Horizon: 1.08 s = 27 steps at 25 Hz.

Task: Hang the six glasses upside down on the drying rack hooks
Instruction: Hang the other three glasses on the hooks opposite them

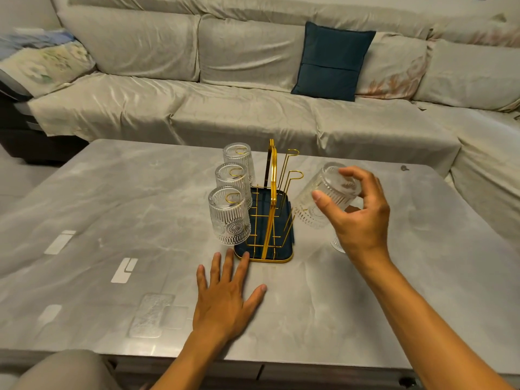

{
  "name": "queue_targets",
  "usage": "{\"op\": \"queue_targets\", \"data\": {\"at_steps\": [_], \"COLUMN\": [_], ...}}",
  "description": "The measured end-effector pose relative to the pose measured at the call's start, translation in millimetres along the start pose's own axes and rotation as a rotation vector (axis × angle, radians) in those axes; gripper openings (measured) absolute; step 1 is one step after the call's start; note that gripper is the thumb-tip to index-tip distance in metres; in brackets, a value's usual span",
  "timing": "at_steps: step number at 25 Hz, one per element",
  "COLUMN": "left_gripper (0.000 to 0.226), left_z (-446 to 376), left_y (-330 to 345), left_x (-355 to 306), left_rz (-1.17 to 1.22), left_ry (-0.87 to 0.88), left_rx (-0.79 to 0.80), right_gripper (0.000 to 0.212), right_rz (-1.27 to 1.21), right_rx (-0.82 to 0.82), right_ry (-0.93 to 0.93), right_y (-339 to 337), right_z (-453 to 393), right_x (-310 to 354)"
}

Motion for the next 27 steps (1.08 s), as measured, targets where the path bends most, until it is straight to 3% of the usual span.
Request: {"op": "queue_targets", "data": {"at_steps": [13, 24, 27], "left_gripper": [0.077, 0.078, 0.078], "left_z": [-0.4, 0.5, 0.9], "left_y": [2.3, 0.6, -0.5], "left_x": [0.0, -0.8, -1.1], "left_rz": [0.004, -0.007, -0.002], "left_ry": [-0.012, -0.022, -0.019], "left_rx": [-0.024, 0.012, 0.015], "right_gripper": [0.054, 0.053, 0.062], "right_rz": [0.129, 0.099, 0.075], "right_rx": [0.189, 0.19, 0.215], "right_ry": [-0.008, 0.037, 0.062], "right_y": [46.0, 48.5, 48.1], "right_z": [23.0, 32.6, 33.8], "right_x": [-42.1, -49.2, -48.2]}}
Point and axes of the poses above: each hand's wrist, its own z-axis away from the middle knuckle, its own y-axis out of the palm, x = y × z, the point moved 5 cm from there along -z, towards the middle knuckle, and after that the axes turned 4 degrees about x, right-handed, at the moved point
